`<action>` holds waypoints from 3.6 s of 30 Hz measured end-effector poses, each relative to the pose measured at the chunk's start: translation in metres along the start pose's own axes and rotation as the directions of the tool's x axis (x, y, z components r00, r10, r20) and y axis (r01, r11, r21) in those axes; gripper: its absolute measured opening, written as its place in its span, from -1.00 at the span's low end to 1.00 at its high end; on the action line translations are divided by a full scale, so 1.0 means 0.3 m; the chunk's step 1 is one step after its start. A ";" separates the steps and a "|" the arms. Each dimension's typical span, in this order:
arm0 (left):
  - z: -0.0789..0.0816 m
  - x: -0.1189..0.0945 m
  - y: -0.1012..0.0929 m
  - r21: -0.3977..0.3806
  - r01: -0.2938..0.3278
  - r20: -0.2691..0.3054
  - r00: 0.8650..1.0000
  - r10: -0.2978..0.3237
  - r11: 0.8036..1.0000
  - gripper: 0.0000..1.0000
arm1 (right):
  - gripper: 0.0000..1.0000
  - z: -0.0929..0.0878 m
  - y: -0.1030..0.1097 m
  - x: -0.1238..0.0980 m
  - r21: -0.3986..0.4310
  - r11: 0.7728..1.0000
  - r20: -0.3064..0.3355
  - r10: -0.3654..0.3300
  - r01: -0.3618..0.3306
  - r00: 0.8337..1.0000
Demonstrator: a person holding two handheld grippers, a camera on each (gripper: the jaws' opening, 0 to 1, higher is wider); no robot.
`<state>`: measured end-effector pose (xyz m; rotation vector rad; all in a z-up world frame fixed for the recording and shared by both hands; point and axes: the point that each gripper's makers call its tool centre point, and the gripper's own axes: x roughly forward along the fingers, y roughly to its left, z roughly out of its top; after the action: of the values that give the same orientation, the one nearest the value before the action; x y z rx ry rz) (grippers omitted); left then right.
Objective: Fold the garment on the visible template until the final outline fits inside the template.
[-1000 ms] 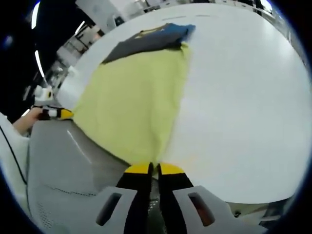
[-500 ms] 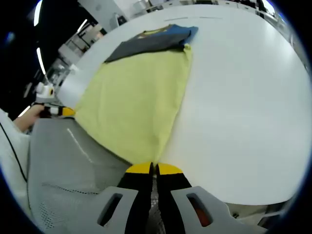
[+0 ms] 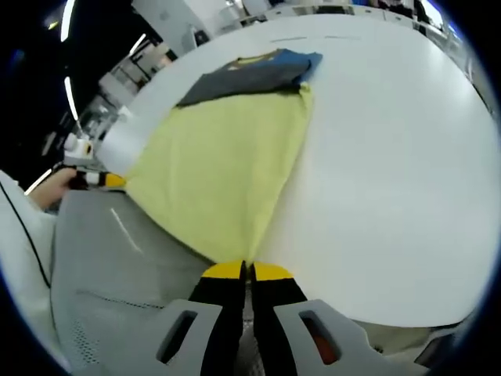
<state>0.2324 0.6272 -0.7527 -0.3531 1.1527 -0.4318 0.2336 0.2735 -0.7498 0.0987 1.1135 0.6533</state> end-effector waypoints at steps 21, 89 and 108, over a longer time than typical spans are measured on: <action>0.050 -0.096 -0.079 -0.033 0.056 0.105 0.993 -0.053 0.998 -1.00 | -0.95 -0.002 0.038 -0.086 -0.022 1.000 0.055 -0.005 0.006 0.998; 0.065 -0.295 -0.231 -0.101 0.255 0.302 0.929 -0.215 0.962 -1.00 | -0.95 0.029 0.136 -0.302 -0.062 0.998 0.210 0.036 -0.024 0.977; 0.008 -0.351 -0.281 -0.091 0.284 0.282 0.927 -0.248 0.955 -1.00 | -0.95 -0.007 0.165 -0.349 -0.075 0.996 0.188 0.062 -0.048 0.980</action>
<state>0.1864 0.6071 -0.6277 -0.6685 0.8719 -0.5299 0.1810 0.2573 -0.6478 0.1292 0.9056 0.7168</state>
